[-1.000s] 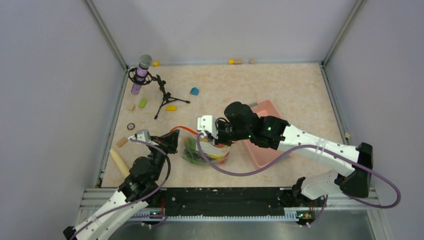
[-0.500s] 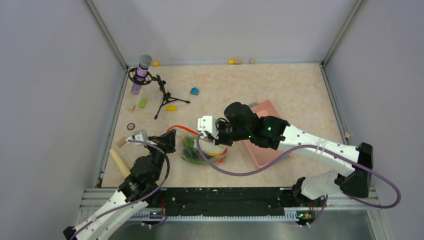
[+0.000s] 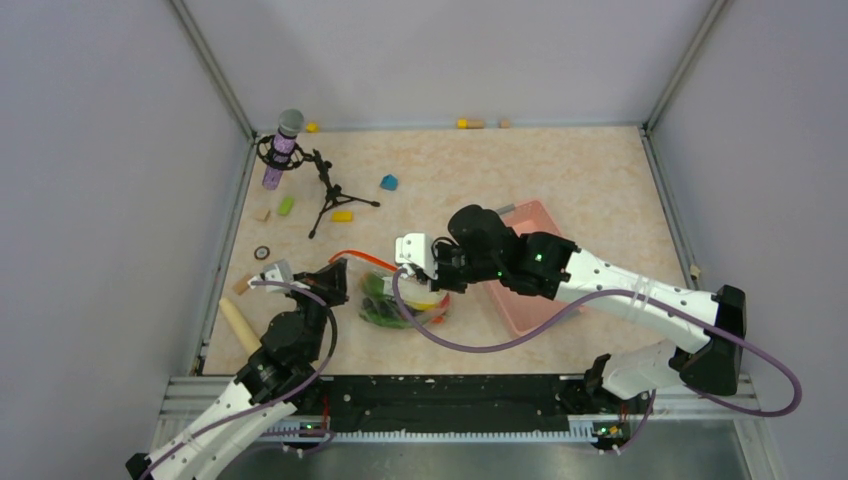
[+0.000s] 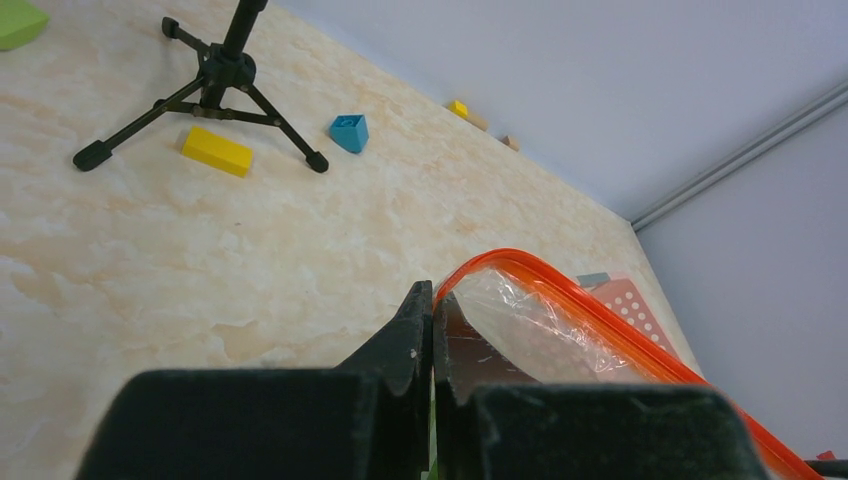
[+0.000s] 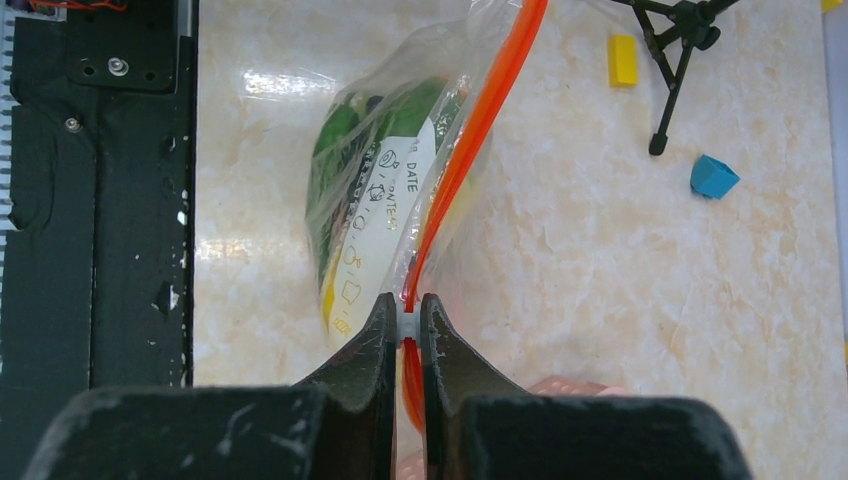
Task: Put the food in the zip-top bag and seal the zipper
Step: Zip the zipper food storage bag at the center of the board.
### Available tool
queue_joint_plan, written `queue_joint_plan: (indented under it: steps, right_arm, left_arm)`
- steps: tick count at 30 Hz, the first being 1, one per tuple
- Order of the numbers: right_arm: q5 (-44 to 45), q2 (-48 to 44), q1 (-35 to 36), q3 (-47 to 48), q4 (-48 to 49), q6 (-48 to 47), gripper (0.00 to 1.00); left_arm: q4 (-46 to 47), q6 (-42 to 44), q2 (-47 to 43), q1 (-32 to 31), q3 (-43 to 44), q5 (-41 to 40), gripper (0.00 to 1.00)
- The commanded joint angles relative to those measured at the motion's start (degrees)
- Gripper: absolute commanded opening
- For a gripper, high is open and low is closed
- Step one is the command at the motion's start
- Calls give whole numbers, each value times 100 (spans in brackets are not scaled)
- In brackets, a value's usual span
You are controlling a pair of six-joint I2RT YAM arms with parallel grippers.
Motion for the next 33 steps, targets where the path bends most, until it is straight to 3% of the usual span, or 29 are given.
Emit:
queue_joint_plan:
  steps: [1,33]
  right_arm:
    - [61,-229,12,47,-120,-33,0]
    - [259,-392,19,-26,-120,27,0]
  left_arm:
    - [34,5,-20,62,169,-487,0]
    - [-1126,-892,-24,65,454,-1843,0]
